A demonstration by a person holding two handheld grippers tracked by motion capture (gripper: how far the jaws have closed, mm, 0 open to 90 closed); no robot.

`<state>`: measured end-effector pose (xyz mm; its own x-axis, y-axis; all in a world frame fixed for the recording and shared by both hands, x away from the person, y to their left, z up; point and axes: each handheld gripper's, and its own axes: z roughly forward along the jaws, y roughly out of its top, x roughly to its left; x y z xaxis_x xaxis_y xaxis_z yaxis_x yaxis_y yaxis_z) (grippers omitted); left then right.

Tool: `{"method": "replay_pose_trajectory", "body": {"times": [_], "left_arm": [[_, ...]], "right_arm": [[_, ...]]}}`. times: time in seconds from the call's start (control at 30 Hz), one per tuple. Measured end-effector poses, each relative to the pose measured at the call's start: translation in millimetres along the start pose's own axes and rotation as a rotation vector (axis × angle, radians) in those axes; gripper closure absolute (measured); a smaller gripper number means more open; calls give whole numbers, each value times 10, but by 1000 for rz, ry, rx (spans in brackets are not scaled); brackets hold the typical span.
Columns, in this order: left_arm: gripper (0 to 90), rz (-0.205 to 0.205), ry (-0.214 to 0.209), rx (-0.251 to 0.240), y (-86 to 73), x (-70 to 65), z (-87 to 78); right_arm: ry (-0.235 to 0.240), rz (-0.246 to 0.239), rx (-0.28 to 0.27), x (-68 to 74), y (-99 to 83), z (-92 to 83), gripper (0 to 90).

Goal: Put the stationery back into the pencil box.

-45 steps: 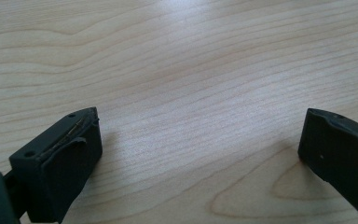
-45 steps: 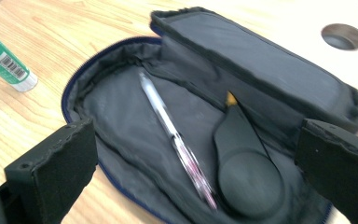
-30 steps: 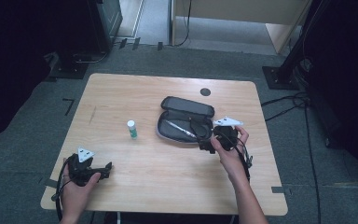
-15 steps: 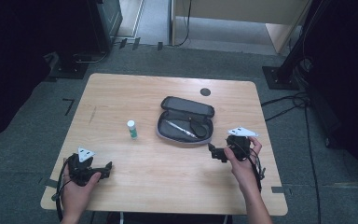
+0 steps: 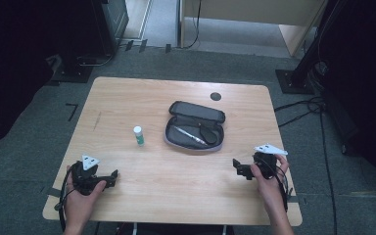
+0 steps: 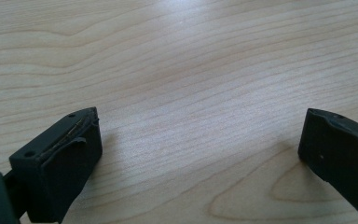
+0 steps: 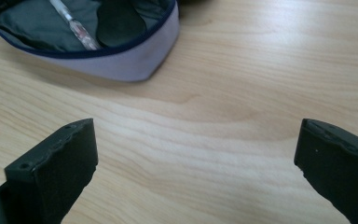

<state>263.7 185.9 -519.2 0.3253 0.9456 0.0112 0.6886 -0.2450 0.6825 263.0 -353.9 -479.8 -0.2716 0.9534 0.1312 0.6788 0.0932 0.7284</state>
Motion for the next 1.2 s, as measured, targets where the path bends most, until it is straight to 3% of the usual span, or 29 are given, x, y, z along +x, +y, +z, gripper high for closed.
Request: {"method": "replay_pose_trajectory", "body": {"times": [0.4, 0.63, 0.87, 1.0, 1.2], "left_arm": [[0, -24, 24, -2, -2, -2, -36], [0, -27, -47, -63, 148, -96, -87], [0, -5, -96, -104, 381, -238, -90], [0, 9, -132, -110, 500, -304, -53], [0, 25, -148, -119, 641, -397, 7]], "right_arm": [[-49, 17, 47, -246, -334, -63, 0], [-83, 40, 82, -402, -532, -76, 0], [-146, 6, 79, -463, -642, -150, 0], [-145, -8, 49, -499, -700, -180, 0], [-141, -9, 31, -497, -721, -180, 0]]}}
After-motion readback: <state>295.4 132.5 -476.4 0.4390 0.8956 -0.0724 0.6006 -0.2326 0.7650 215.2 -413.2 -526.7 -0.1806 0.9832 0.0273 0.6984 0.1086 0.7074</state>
